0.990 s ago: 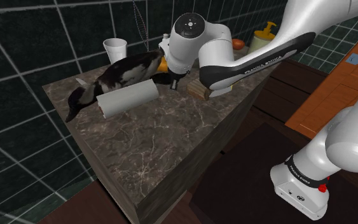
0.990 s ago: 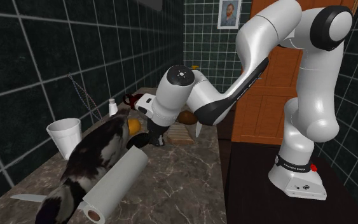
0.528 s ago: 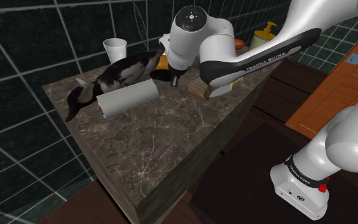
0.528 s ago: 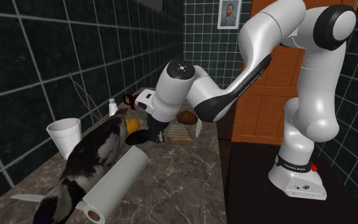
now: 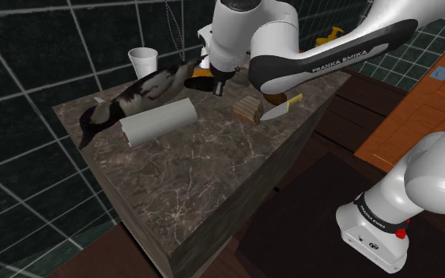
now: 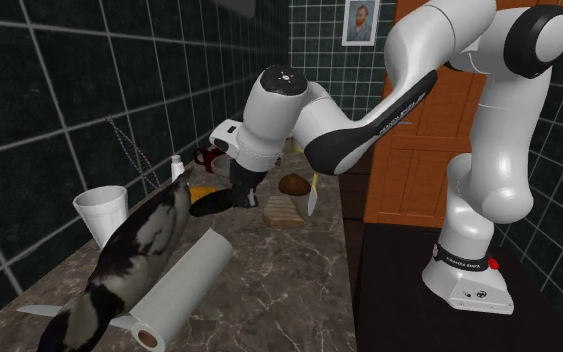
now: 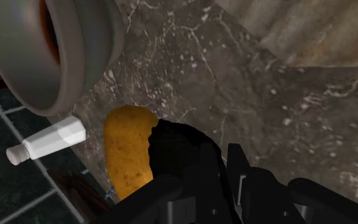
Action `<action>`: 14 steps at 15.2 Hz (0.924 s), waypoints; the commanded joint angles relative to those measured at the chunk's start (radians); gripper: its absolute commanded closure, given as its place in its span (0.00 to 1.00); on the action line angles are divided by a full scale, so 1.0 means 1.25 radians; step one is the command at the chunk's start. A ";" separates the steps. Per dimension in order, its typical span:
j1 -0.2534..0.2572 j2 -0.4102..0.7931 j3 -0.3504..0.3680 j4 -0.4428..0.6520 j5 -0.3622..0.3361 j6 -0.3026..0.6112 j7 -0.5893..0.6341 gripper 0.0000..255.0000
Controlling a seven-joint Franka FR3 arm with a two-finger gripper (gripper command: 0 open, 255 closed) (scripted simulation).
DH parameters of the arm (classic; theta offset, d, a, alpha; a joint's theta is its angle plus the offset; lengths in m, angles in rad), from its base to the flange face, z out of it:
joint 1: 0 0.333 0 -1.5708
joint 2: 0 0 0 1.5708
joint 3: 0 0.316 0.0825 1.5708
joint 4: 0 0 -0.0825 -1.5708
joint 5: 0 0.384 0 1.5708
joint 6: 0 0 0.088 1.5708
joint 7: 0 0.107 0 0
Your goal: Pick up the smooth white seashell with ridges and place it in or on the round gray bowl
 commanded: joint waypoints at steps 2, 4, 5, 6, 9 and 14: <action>0.000 -0.014 0.001 0.016 0.020 -0.021 -0.024 1.00; 0.001 -0.022 0.001 0.028 0.032 -0.035 -0.039 1.00; 0.001 -0.025 0.001 0.034 0.038 -0.043 -0.046 1.00; 0.001 -0.029 0.001 0.040 0.043 -0.050 -0.053 1.00; 0.002 -0.038 0.002 0.060 0.059 -0.073 -0.074 1.00; 0.003 -0.051 0.002 0.097 0.081 -0.113 -0.106 1.00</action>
